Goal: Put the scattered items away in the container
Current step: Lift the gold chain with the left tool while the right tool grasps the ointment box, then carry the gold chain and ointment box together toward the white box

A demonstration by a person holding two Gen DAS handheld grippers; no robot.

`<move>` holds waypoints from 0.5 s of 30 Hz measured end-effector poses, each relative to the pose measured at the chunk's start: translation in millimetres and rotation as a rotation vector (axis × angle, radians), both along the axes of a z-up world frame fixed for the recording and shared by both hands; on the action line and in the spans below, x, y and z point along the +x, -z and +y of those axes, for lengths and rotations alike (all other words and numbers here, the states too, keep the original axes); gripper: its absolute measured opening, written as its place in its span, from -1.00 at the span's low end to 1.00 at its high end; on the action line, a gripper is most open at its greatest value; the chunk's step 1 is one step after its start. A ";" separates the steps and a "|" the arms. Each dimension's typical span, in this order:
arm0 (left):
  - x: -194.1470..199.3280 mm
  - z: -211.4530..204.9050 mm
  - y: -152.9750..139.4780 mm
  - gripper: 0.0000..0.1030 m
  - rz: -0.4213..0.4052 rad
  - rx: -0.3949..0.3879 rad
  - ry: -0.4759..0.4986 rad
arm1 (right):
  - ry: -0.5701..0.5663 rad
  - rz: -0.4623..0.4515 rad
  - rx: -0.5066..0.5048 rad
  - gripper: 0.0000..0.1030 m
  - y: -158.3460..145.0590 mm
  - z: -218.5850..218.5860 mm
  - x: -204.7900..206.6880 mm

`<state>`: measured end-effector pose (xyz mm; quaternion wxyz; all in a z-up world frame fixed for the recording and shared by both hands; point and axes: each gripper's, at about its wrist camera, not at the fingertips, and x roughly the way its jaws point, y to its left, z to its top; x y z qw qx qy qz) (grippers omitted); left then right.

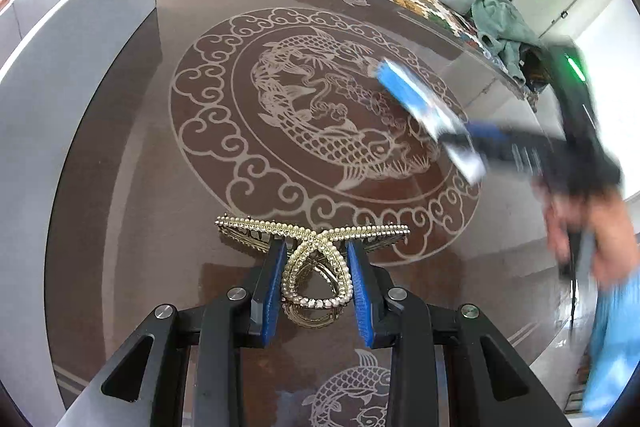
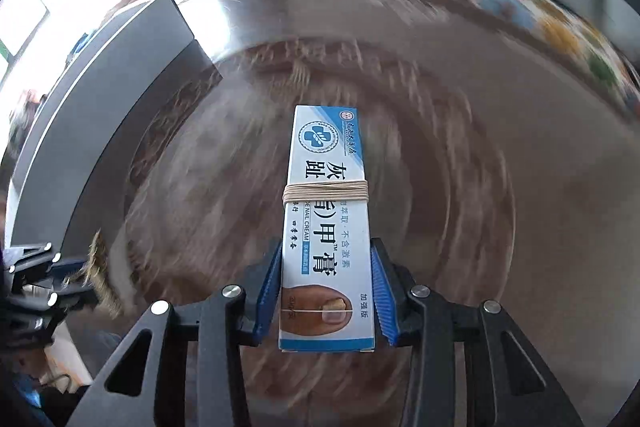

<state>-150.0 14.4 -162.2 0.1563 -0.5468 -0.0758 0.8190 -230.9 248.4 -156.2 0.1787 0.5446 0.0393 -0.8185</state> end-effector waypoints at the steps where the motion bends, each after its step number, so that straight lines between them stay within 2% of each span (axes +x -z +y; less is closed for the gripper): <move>1: 4.2 2.5 0.7 -0.40 0.008 -0.010 0.006 | 0.035 0.014 -0.003 -0.19 1.5 -1.0 25.1; 4: 14.0 6.0 4.9 -0.40 0.013 -0.026 0.014 | 0.139 0.047 -0.012 -0.19 11.6 -12.3 92.2; 7: 20.3 8.0 10.3 -0.40 0.021 -0.047 0.018 | 0.199 0.076 -0.009 -0.16 21.3 -27.4 120.8; 9: 23.0 8.9 15.1 -0.40 0.030 -0.069 0.015 | 0.199 0.117 0.034 -0.15 23.8 -38.6 123.1; 11: 25.1 9.2 19.7 -0.40 0.036 -0.078 0.011 | 0.186 0.132 0.067 -0.04 25.1 -46.6 123.0; 15: 28.4 13.2 23.1 -0.40 0.050 -0.106 0.021 | 0.174 0.150 0.100 -0.01 28.0 -52.3 124.4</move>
